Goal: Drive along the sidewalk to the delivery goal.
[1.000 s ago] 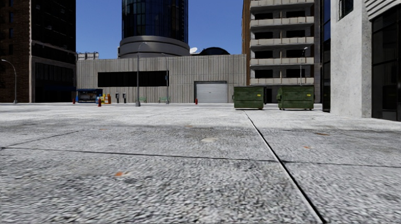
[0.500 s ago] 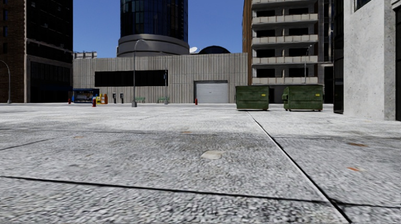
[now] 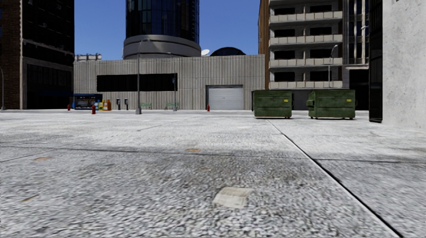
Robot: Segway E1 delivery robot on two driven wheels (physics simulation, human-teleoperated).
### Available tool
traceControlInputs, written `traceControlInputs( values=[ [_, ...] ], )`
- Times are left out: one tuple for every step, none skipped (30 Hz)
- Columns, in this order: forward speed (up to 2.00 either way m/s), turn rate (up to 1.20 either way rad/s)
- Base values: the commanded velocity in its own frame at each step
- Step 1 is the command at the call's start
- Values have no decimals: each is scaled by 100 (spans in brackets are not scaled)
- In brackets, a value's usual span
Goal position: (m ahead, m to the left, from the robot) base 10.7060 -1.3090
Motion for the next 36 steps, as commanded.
traceControlInputs(
  values=[
    [200, -15],
    [200, -15],
    [200, -21],
    [200, -34],
    [200, -57],
    [200, -57],
    [200, -62],
    [200, -63],
    [200, -63],
    [200, -63],
    [200, -64],
    [200, -62],
    [200, -55],
    [200, -55],
    [200, -47],
    [200, -30],
    [200, -30],
    [200, 0],
    [200, 0],
    [200, 0],
    [200, 0],
    [200, 0],
    [200, 0],
    [200, 0],
    [200, 0],
    [200, 0],
    [200, 0],
    [200, 0],
    [200, 0],
    [200, 0],
    [200, 0],
    [200, 0],
    [200, 0],
    [200, 0],
    [200, 0],
    [200, 0]
  ],
)
